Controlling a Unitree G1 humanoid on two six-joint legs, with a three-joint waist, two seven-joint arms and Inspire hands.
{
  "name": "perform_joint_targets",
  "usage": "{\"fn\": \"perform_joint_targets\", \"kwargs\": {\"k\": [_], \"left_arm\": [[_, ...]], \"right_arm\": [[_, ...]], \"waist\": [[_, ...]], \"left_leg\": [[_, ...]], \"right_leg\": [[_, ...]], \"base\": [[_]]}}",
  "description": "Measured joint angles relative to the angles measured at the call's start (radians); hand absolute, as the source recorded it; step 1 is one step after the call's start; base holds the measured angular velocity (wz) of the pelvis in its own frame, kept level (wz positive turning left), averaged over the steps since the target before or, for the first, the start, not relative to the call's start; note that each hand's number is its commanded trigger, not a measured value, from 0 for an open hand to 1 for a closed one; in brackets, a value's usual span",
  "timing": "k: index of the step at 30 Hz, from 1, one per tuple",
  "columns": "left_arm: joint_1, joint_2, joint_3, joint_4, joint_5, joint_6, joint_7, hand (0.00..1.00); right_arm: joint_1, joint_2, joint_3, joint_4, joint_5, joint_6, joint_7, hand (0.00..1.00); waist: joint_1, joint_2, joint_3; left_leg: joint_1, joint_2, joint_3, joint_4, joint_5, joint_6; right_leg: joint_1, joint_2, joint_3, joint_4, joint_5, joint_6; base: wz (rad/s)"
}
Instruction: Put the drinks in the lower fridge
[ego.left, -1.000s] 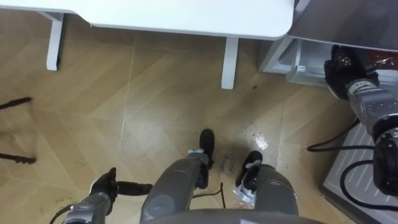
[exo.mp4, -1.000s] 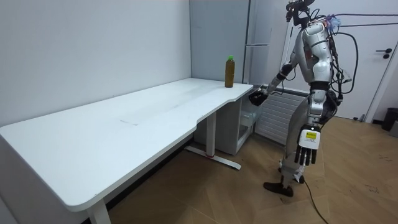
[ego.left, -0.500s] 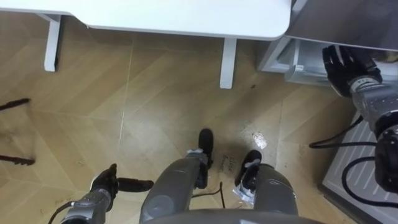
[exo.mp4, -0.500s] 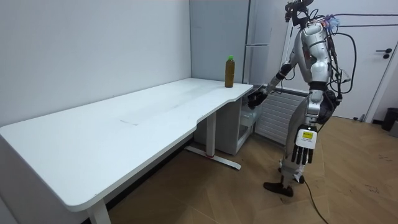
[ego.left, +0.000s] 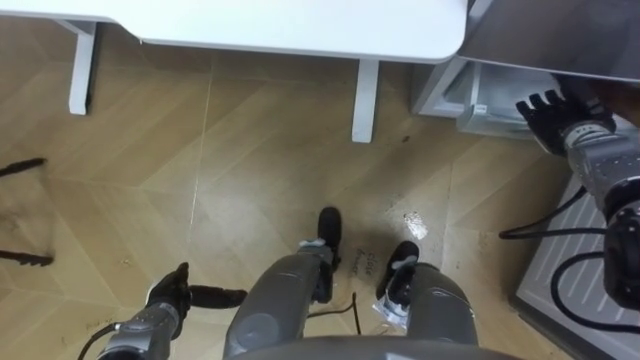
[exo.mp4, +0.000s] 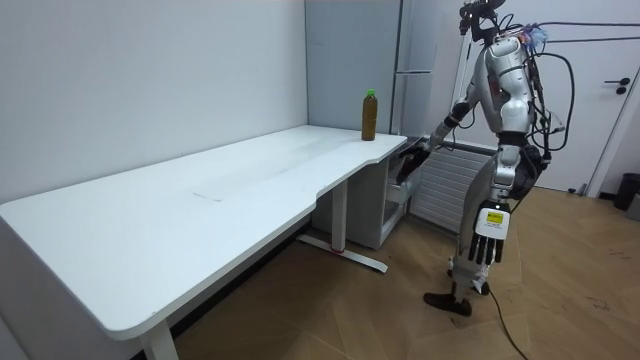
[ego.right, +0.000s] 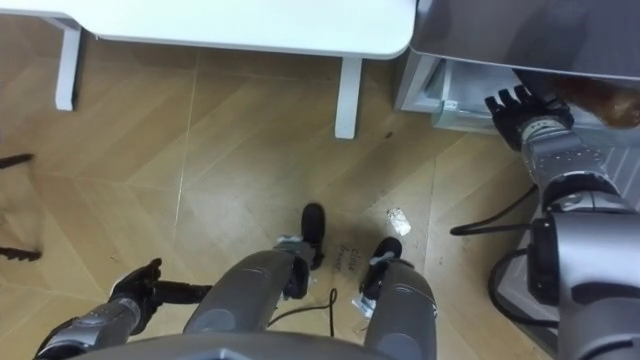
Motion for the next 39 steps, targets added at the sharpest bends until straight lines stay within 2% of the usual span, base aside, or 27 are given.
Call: {"fn": "perform_joint_targets", "kwargs": {"k": [5,10,13,16,18,20,23,25,28,30,33,35,37,39], "left_arm": [[0.0,0.001,0.0,-0.001,0.001,-0.001,-0.003,0.0],[0.0,0.004,0.008,0.001,0.001,-0.001,-0.023,0.0],[-0.007,0.004,0.009,0.013,0.013,0.0,-0.036,0.0],[-0.011,0.006,0.02,0.015,0.034,-0.001,-0.043,0.0],[-0.009,0.006,0.044,0.018,0.032,-0.001,-0.047,0.0],[-0.007,0.006,0.046,0.022,0.029,-0.002,-0.047,0.0],[-0.004,0.007,0.06,0.029,0.065,-0.005,-0.05,0.0],[0.01,0.008,0.07,0.027,0.082,-0.009,-0.055,0.0],[0.051,0.007,0.074,0.024,0.082,-0.015,-0.061,0.0],[0.074,0.004,0.112,0.018,0.091,-0.018,-0.061,0.0],[0.102,0.004,0.137,0.003,0.122,-0.029,-0.059,0.0],[0.118,0.004,0.154,-0.006,0.151,-0.032,-0.059,0.0],[0.129,0.004,0.17,-0.006,0.161,-0.037,-0.056,0.0],[0.133,0.003,0.171,-0.006,0.174,-0.045,-0.055,0.0]], "right_arm": [[0.001,-0.001,0.001,0.022,-0.022,0.0,0.022,0.0],[0.014,-0.001,0.012,0.047,-0.075,0.0,0.075,0.0],[0.033,-0.006,0.022,0.047,-0.132,0.0,0.093,0.0],[0.083,-0.006,0.025,0.044,-0.195,-0.004,0.143,0.0],[0.143,-0.006,0.04,0.044,-0.247,-0.013,0.189,0.0],[0.184,-0.006,0.05,0.044,-0.277,-0.015,0.212,0.0],[0.256,-0.004,0.06,0.044,-0.385,-0.026,0.238,0.0],[0.306,0.009,0.088,0.044,-0.464,-0.031,0.243,0.0],[0.384,0.055,0.118,0.044,-0.593,-0.035,0.26,0.0],[0.47,0.08,0.13,0.043,-0.651,-0.036,0.284,0.0],[0.528,0.095,0.131,0.042,-0.725,-0.036,0.298,0.0],[0.549,0.108,0.13,0.042,-0.767,-0.036,0.309,0.0],[0.56,0.122,0.131,0.041,-0.793,-0.037,0.327,0.0],[0.578,0.132,0.14,0.033,-0.8,-0.06,0.348,0.0]], "waist": [[-0.006,0.001,-0.0008],[-0.001,0.001,-0.0008],[-0.004,0.001,-0.0011],[-0.006,0.001,-0.0024],[-0.006,-0.002,-0.0074],[-0.01,-0.002,-0.011],[-0.015,-0.004,-0.0298],[-0.014,-0.009,-0.0367],[-0.033,-0.016,-0.0449],[-0.031,-0.024,-0.0546],[-0.038,-0.024,-0.0549],[-0.041,-0.03,-0.0498],[-0.051,-0.037,-0.0499],[-0.059,-0.041,-0.0473]], "left_leg": [[0.01,0.001,0.0,0.001,0.0,0.0],[0.041,0.016,0.004,0.001,-0.004,0.001],[0.066,0.018,0.004,-0.002,-0.006,0.001],[0.104,0.029,0.006,-0.01,-0.012,-0.002],[0.138,0.038,0.006,-0.009,-0.021,-0.005],[0.164,0.04,0.006,-0.009,-0.027,-0.008],[0.199,0.046,0.003,-0.007,-0.041,-0.012],[0.234,0.045,0.004,-0.008,-0.05,-0.018],[0.292,0.048,0.005,-0.007,-0.067,-0.028],[0.32,0.053,0.004,-0.005,-0.081,-0.036],[0.343,0.057,0.005,0.006,-0.095,-0.041],[0.369,0.059,0.006,0.004,-0.102,-0.046],[0.383,0.06,0.005,0.009,-0.111,-0.051],[0.399,0.062,0.004,0.009,-0.118,-0.055]], "right_leg": [[0.022,0.007,-0.011,-0.012,0.005,0.001],[0.07,0.021,-0.016,-0.055,0.02,0.0],[0.102,0.026,-0.021,-0.068,0.023,0.001],[0.162,0.044,-0.037,-0.115,0.036,0.001],[0.215,0.067,-0.04,-0.161,0.052,0.001],[0.251,0.073,-0.041,-0.181,0.056,0.002],[0.3,0.087,-0.041,-0.212,0.063,0.003],[0.341,0.092,-0.04,-0.231,0.062,0.004],[0.409,0.103,-0.04,-0.263,0.061,0.002],[0.443,0.109,-0.042,-0.284,0.058,0.001],[0.478,0.118,-0.041,-0.293,0.055,-0.001],[0.502,0.118,-0.04,-0.301,0.051,-0.001],[0.518,0.116,-0.039,-0.301,0.04,-0.002],[0.538,0.118,-0.04,-0.305,0.036,-0.003]], "base": [[0.02],[-0.02],[0.0],[0.02],[-0.02],[-0.02],[-0.02],[-0.02],[-0.05],[0.0],[-0.03],[0.0],[0.0],[0.0]]}}
